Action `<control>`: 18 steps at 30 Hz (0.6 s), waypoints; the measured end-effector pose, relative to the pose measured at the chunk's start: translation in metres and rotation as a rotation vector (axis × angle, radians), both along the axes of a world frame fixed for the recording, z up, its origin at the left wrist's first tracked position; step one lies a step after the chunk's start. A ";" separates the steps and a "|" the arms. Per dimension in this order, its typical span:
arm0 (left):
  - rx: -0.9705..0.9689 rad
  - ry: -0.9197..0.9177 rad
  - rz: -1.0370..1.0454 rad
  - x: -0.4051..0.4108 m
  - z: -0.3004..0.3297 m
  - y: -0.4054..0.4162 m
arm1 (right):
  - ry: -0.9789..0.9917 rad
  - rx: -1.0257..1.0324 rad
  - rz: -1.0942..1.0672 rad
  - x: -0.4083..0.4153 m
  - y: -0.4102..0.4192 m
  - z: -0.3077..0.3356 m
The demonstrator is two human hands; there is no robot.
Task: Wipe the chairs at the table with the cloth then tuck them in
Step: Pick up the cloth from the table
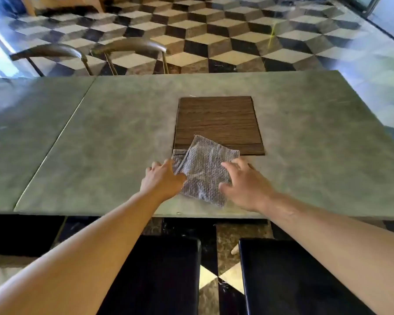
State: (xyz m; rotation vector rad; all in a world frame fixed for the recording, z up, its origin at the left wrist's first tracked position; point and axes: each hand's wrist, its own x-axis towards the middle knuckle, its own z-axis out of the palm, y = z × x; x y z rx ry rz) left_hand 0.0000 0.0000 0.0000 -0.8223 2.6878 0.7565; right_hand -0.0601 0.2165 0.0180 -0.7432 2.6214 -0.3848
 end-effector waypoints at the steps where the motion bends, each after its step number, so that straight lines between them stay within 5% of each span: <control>1: 0.000 -0.003 0.017 -0.006 -0.011 -0.004 | 0.003 0.000 -0.042 -0.005 -0.005 -0.012; 6: -0.110 -0.022 0.041 -0.027 -0.050 -0.010 | 0.003 0.035 -0.268 -0.022 -0.026 -0.062; 13: -0.032 0.138 0.173 -0.053 -0.054 0.005 | 0.179 -0.223 -0.436 -0.025 -0.044 -0.088; 18: 0.063 0.181 0.246 -0.056 -0.057 0.019 | -0.030 -0.432 -0.666 -0.035 -0.047 -0.083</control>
